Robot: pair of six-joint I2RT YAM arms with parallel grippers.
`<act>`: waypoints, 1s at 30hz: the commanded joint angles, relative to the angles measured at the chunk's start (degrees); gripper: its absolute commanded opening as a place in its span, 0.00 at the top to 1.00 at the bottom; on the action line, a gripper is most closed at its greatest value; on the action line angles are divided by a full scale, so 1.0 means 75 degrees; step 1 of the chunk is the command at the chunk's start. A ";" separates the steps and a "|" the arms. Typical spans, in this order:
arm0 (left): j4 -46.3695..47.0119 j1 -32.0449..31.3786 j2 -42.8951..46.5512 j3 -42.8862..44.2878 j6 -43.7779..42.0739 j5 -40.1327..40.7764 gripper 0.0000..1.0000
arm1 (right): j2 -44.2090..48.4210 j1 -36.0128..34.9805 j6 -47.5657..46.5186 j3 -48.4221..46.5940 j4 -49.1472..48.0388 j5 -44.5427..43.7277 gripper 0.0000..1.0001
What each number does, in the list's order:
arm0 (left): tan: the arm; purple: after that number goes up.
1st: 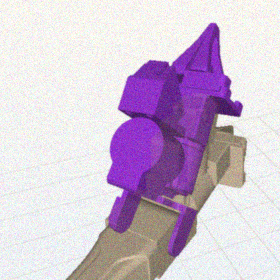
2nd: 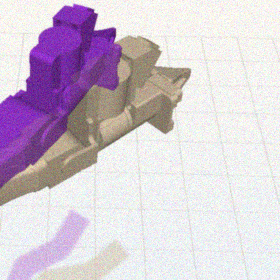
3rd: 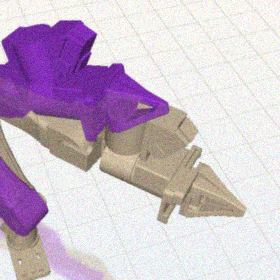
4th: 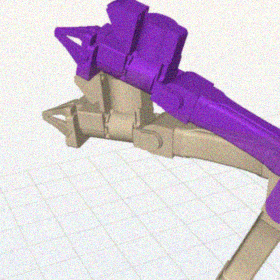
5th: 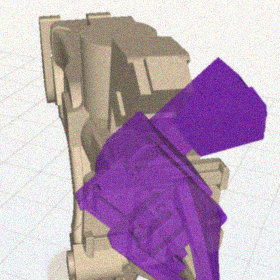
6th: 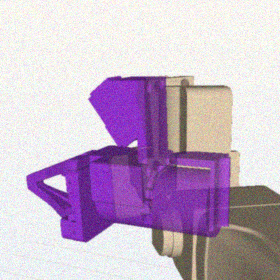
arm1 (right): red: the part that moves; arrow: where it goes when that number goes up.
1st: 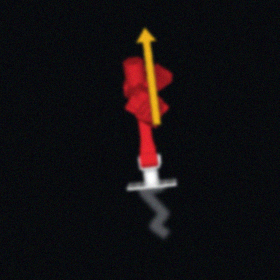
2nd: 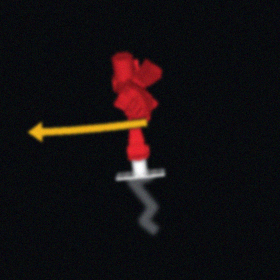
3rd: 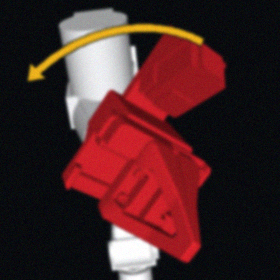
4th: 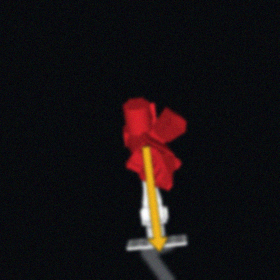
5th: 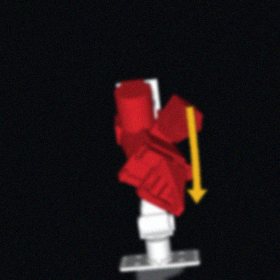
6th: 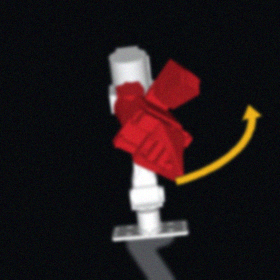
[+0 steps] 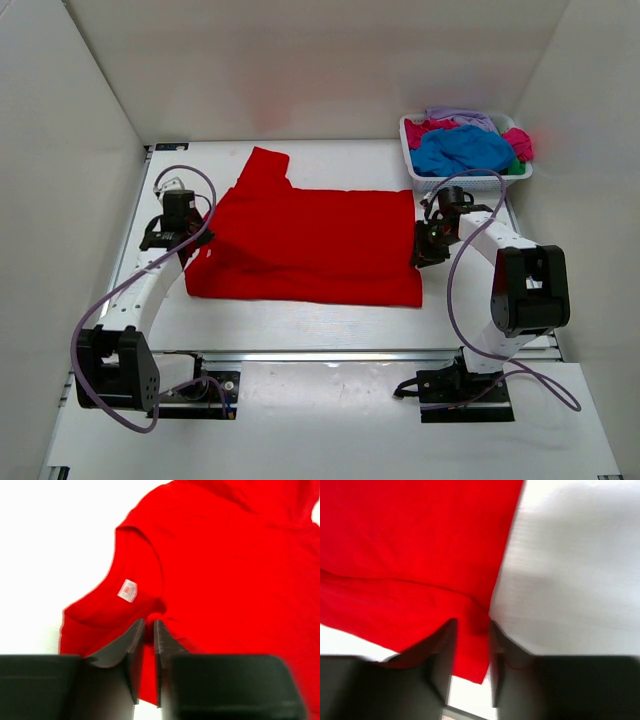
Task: Fold and stack the t-shirts
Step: Fold the flattened tshirt in 1/3 of the way
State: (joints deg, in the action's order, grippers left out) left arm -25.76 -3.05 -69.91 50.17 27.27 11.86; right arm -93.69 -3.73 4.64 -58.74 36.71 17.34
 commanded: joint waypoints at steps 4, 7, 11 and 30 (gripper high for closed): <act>0.0130 0.0394 0.0309 0.0048 -0.0002 0.0376 0.29 | 0.0245 -0.0089 0.0130 -0.0289 -0.0312 -0.0660 0.46; 0.0083 0.0407 0.0461 0.0177 -0.0061 0.0329 0.21 | 0.0491 -0.0054 0.0131 -0.0405 -0.0196 -0.0789 0.37; -0.0361 0.0360 0.0766 0.0260 -0.0096 0.0131 0.23 | 0.0843 -0.0054 0.0072 -0.0535 -0.0031 -0.0812 0.37; -0.1136 -0.0740 0.3170 -0.2026 0.1005 -0.0621 0.31 | 0.1219 -0.2315 0.0306 -0.0535 -0.0722 -0.1281 0.39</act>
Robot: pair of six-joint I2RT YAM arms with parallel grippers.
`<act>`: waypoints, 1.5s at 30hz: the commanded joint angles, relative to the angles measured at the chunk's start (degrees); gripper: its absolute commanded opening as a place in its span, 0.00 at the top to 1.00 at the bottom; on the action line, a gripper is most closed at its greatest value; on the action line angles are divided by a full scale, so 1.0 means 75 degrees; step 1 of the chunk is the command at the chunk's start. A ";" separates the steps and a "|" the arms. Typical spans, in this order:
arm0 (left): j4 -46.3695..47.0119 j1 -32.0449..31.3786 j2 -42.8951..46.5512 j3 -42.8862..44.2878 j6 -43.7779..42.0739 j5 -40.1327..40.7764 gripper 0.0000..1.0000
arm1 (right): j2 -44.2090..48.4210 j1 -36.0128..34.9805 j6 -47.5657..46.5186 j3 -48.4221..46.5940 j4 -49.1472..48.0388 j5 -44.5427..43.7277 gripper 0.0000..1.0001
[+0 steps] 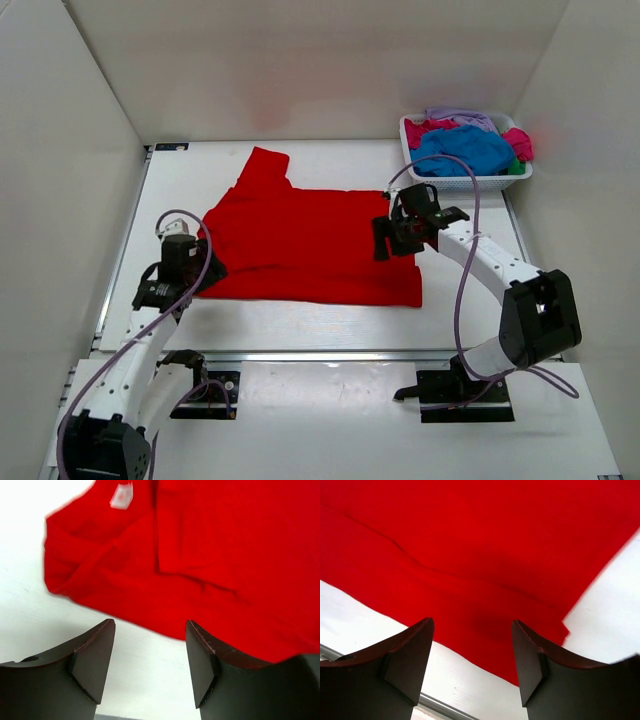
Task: Fold and stack the t-shirts
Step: Fold the flattened tshirt in 1/3 of the way
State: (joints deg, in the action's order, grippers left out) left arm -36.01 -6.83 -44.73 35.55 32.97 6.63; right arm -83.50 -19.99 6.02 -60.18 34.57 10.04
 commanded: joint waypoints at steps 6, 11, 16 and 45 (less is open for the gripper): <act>0.0534 -0.0462 -0.0669 -0.0087 0.0280 0.0393 0.31 | -0.0128 -0.0230 0.0263 -0.0156 -0.0670 -0.0132 0.40; 0.0548 -0.0237 -0.1311 0.0227 -0.0212 0.0591 0.29 | -0.0127 -0.0218 0.0415 -0.0003 -0.0672 0.0020 0.39; -0.0202 -0.0507 -0.2367 0.0628 -0.0611 0.0931 0.32 | 0.0071 -0.0861 0.1023 0.0440 -0.0799 -0.0203 0.39; -0.0460 -0.1010 -0.4349 0.0404 -0.1068 0.1564 0.63 | 0.0093 -0.1226 0.2795 0.2680 -0.0978 -0.1434 0.39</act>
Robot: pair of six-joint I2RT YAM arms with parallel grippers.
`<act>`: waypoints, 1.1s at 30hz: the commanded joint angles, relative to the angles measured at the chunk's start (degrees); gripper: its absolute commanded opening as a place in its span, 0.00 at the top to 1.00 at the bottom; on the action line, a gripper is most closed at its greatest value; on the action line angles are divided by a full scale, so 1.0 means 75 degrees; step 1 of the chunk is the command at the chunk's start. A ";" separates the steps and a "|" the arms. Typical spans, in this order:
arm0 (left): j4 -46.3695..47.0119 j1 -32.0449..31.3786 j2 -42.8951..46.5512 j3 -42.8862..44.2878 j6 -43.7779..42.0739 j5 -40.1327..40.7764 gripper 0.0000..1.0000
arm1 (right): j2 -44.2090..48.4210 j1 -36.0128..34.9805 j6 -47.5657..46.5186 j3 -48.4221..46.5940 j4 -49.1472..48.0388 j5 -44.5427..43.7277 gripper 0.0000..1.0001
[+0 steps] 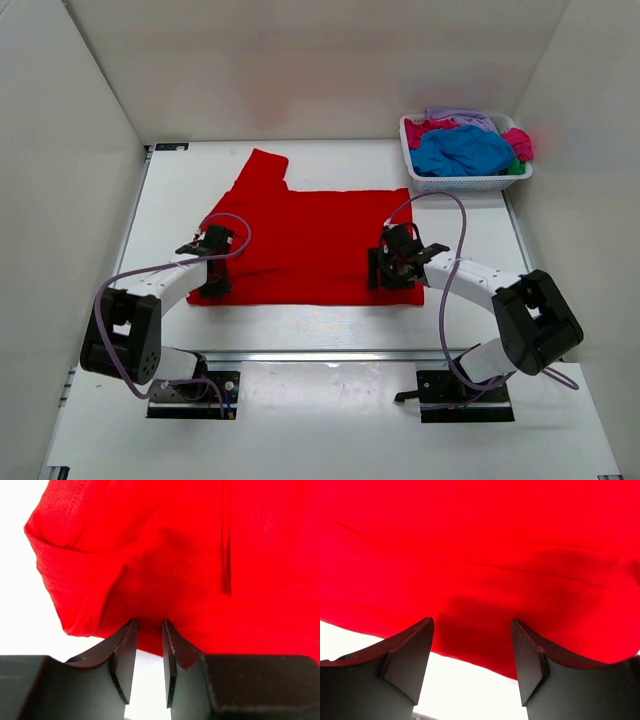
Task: Fold and stack the t-shirts
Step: Fold the flattened tshirt in 1/3 of the way
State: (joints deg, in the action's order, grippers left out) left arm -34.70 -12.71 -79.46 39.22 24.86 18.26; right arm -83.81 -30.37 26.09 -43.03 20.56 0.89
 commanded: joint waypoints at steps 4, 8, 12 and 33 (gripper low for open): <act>-0.0834 -0.0543 -0.0266 -0.0027 0.0036 -0.0314 0.63 | 0.0428 0.0276 0.0108 0.0592 0.1371 -0.0177 0.38; -0.0928 -0.1245 -0.0514 0.0020 0.0176 -0.0291 0.64 | 0.0663 0.0346 0.0073 0.0791 0.1642 -0.0177 0.38; -0.0917 -0.1493 -0.0293 -0.0026 0.0189 -0.0278 0.67 | 0.0792 0.0416 0.0049 0.1061 0.1794 0.0116 0.38; -0.2135 -0.1011 -0.0140 0.0231 -0.0268 -0.2448 0.75 | 0.0709 0.1003 -0.0596 0.0721 0.1958 -0.0012 0.38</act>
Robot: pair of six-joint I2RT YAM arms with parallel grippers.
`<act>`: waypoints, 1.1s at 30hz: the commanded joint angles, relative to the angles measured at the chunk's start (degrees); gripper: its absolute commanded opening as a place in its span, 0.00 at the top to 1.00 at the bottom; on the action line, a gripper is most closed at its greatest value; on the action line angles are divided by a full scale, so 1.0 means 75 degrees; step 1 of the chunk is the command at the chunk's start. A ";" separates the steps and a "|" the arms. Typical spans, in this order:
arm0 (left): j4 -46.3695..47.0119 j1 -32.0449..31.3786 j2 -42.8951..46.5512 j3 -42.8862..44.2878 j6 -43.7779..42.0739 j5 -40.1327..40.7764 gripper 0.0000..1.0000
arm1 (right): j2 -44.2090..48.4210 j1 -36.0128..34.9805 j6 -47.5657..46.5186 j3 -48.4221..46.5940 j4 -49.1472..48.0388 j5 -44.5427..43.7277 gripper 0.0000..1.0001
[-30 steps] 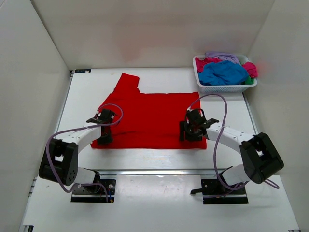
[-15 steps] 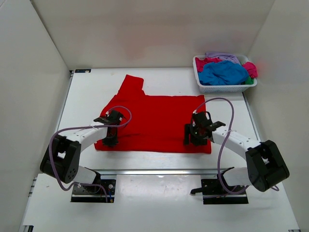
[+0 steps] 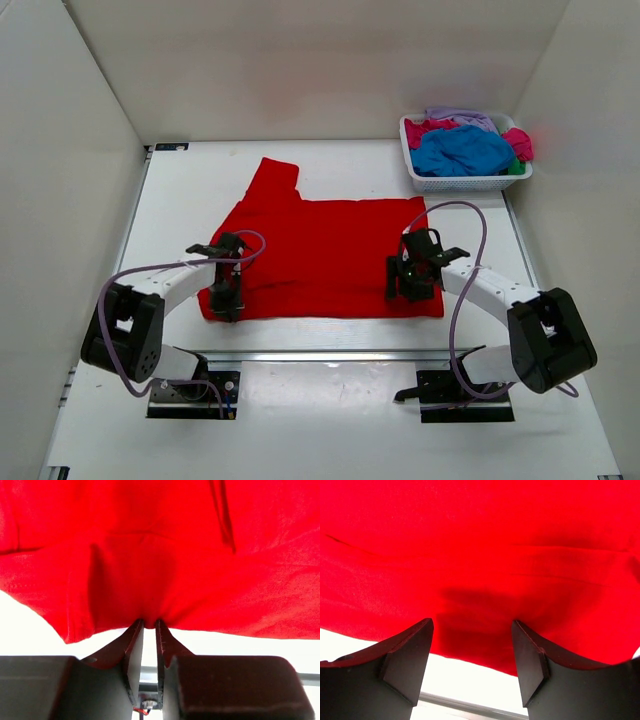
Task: Fold and stack the t-shirts
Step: Fold the flattened tshirt in 1/3 of the way
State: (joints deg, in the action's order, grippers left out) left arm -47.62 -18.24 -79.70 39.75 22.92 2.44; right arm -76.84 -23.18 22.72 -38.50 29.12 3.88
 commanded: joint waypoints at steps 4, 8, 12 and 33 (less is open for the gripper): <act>-0.0564 -0.0101 0.0628 0.0278 0.0108 -0.0337 0.74 | 0.0084 0.0090 -0.0217 0.0094 0.0956 -0.0330 0.38; -0.1325 0.0286 0.1472 0.0745 -0.0149 -0.0093 0.74 | 0.0284 0.0126 -0.0392 -0.0162 0.1260 -0.0260 0.38; -0.1748 0.0685 0.2025 0.1613 -0.0243 -0.0079 0.73 | 0.0541 0.0172 -0.0428 -0.0619 0.1740 -0.0400 0.37; 0.0230 0.1178 -0.2986 0.7036 -0.0619 -0.0056 0.55 | -0.0173 0.0126 -0.0592 -0.2858 0.1567 -0.0857 0.37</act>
State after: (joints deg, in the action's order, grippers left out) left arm -50.24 -9.52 -97.62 85.67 17.96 2.15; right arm -77.80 -22.46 18.83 -57.08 42.72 -0.36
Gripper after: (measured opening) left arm 0.438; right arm 0.630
